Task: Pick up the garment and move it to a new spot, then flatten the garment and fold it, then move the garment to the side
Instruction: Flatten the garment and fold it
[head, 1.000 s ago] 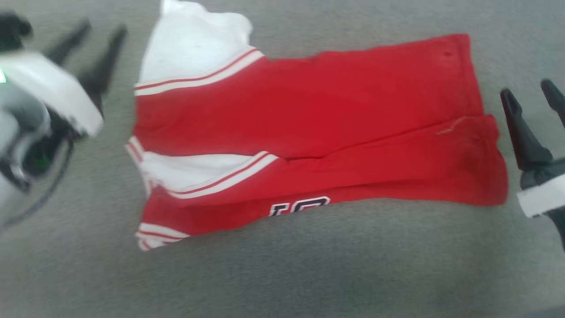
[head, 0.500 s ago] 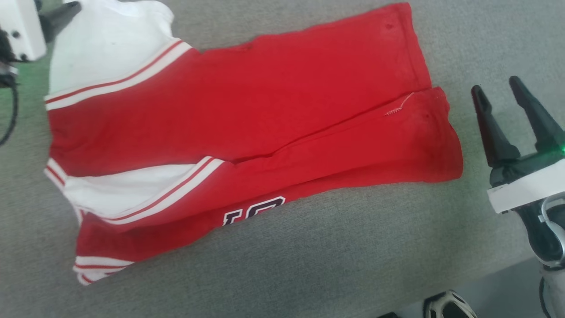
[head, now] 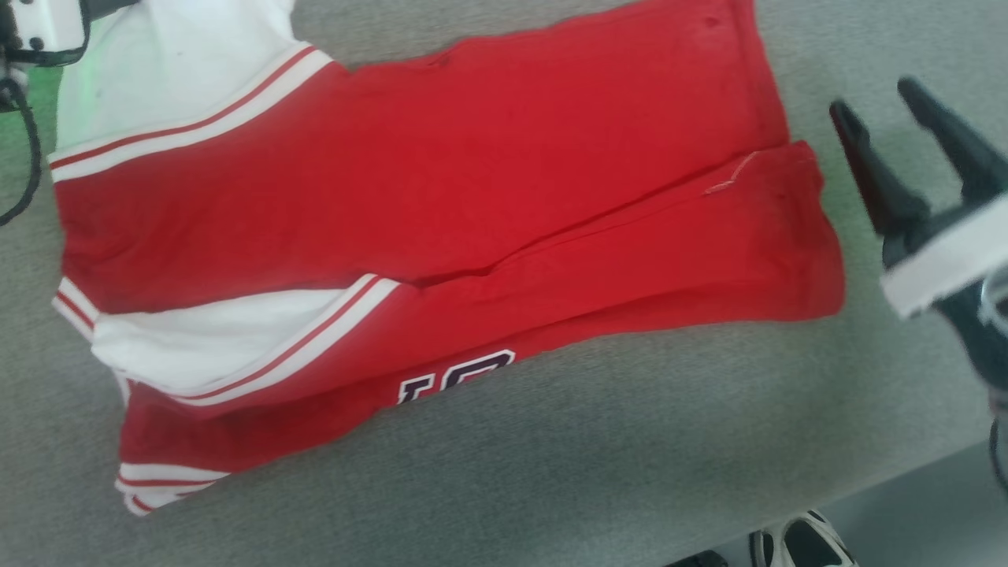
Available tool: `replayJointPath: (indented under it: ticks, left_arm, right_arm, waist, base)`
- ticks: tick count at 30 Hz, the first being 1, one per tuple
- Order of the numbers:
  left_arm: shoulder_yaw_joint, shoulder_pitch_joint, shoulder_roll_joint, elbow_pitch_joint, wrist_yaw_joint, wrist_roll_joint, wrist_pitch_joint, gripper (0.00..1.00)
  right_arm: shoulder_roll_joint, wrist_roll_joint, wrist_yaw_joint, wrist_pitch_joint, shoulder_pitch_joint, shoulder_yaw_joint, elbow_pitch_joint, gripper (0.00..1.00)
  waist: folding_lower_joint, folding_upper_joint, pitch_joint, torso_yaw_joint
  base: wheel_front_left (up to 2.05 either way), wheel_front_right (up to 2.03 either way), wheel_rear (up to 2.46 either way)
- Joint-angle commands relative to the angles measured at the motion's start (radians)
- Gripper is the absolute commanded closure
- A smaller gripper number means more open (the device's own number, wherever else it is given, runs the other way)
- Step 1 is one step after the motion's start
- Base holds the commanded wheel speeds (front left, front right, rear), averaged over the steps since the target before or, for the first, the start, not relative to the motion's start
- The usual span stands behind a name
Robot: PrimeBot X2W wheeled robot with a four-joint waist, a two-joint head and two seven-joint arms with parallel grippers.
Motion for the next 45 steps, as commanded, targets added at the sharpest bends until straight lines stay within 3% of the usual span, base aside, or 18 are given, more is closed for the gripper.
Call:
replayJointPath:
  ticks: [1, 6, 11, 21, 22, 24, 36, 45]
  left_arm:
    - [-0.015, 0.016, -0.017, 0.005, -0.008, 0.002, 0.003, 1.00]
    - [-0.010, 0.001, -0.062, -0.001, -0.015, -0.001, -0.031, 1.00]
    - [-0.013, -0.018, -0.100, -0.010, -0.017, -0.003, -0.052, 1.00]
    - [-0.040, -0.002, -0.129, -0.078, -0.019, -0.016, -0.076, 1.00]
    - [-0.041, 0.001, -0.131, -0.089, -0.019, -0.017, -0.084, 1.00]
    - [-0.039, 0.003, -0.134, -0.116, -0.019, -0.023, -0.107, 1.00]
    - [-0.026, 0.105, -0.080, -0.359, -0.018, -0.075, -0.379, 1.00]
    - [-0.043, 0.347, 0.098, -0.703, -0.018, -0.111, -0.624, 1.00]
  right_arm:
    - [-0.007, 0.019, 0.000, 0.041, -0.043, 0.017, 0.013, 0.00]
    - [-0.062, 0.060, 0.000, 0.213, -0.191, 0.081, 0.066, 0.00]
    - [-0.093, 0.105, 0.000, 0.413, -0.365, 0.125, 0.199, 0.00]
    - [-0.089, 0.165, 0.000, 0.609, -0.502, 0.223, 0.361, 0.03]
    - [-0.088, 0.177, 0.000, 0.611, -0.505, 0.227, 0.368, 0.52]
    - [-0.093, 0.188, 0.000, 0.596, -0.516, 0.234, 0.375, 1.00]
    - [-0.185, 0.226, 0.000, 0.438, -0.411, 0.237, 0.334, 1.00]
    - [-0.272, 0.263, 0.000, 0.396, -0.165, 0.186, 0.196, 1.00]
  waist:
    - [0.0000, 0.0000, 0.005, 0.012]
    - [0.0000, 0.0000, 0.020, 0.064]
    - [0.0000, 0.0000, 0.046, 0.119]
    - [0.0000, 0.0000, 0.069, 0.159]
    - [0.0000, 0.0000, 0.068, 0.162]
    - [0.0000, 0.0000, 0.062, 0.168]
    - [0.0000, 0.0000, -0.125, 0.253]
    - [0.0000, 0.0000, -0.242, 0.294]
  base:
    - [0.00, 0.00, 0.00]
    - [0.00, 0.00, 0.00]
    - [0.00, 0.00, 0.00]
    - [0.00, 0.00, 0.00]
    - [0.00, 0.00, 0.00]
    - [0.00, 0.00, 0.00]
    - [0.00, 0.00, 0.00]
    - [0.00, 0.00, 0.00]
